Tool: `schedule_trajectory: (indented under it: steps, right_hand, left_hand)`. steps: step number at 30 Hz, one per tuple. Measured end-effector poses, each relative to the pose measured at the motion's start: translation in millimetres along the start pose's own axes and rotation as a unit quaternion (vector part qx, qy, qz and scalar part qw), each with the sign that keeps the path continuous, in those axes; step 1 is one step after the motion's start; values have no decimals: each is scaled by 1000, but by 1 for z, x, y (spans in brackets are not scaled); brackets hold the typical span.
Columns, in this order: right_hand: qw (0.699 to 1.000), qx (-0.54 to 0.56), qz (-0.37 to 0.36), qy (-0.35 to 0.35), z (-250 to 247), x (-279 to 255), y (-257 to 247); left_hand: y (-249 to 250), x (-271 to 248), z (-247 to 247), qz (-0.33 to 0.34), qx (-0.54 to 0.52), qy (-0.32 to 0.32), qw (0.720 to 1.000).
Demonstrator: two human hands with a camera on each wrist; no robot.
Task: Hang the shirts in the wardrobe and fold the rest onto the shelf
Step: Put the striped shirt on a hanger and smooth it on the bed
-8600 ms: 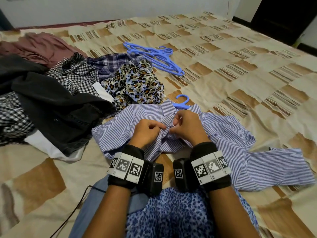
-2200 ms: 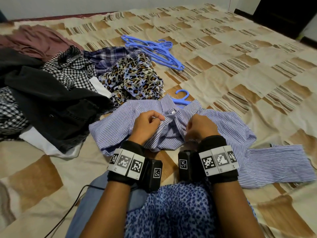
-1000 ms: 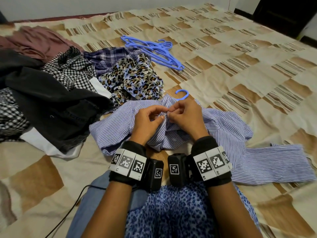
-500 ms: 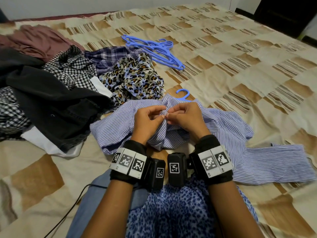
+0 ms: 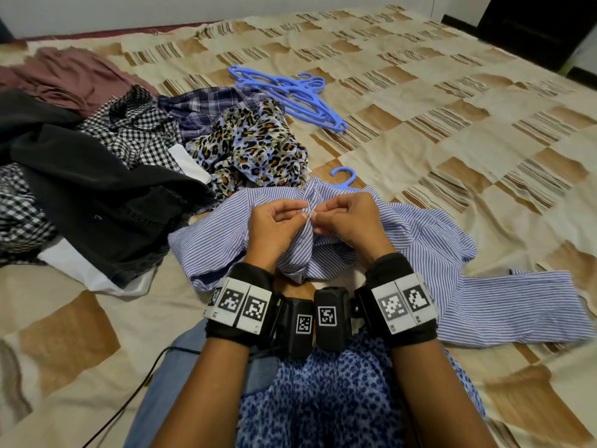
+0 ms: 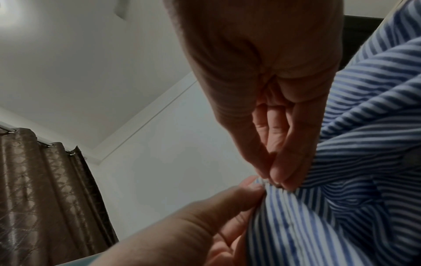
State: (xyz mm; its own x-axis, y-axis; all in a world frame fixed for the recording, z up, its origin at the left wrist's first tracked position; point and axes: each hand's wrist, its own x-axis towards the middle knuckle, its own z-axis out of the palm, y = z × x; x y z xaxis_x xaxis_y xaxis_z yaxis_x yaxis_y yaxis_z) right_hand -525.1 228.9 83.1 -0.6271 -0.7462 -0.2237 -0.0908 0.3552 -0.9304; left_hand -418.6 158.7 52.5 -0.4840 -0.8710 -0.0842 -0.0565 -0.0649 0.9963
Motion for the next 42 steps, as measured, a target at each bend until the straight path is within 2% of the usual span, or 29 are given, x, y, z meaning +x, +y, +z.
schedule_trajectory:
  steps: [4, 10, 13, 17, 23, 29, 34, 38, 42]
  right_hand:
    - [1000, 22, 7, -3, -1, 1, 1]
    - [998, 61, 17, -9, -2, 4, 3]
    - [998, 58, 6, -13, -1, 4, 4]
    - [998, 53, -15, 14, 1, 4, 7]
    - [999, 22, -23, 24, 3, 4, 8]
    - [999, -20, -28, 3, -1, 4, 6]
    - [993, -87, -77, -6, 2, 1, 3]
    - [993, -97, -72, 11, 1, 4, 5]
    - [995, -67, -65, 24, 0, 6, 8]
  left_hand:
    - [1, -2, 0, -3, -8, 1, 1000]
    - [3, -2, -3, -15, 2, -32, 999]
    - [3, -2, -3, -19, -27, -18, 999]
    - [4, -4, -1, -13, -52, -9, 999]
    - [3, -5, 2, -5, -41, -3, 999]
    - [1, -3, 1, -5, -38, 9, 999]
    - [1, -4, 3, 24, 9, 16, 1000]
    - [1, -6, 8, 53, 35, 20, 998]
    - [1, -5, 7, 25, -11, 4, 1000]
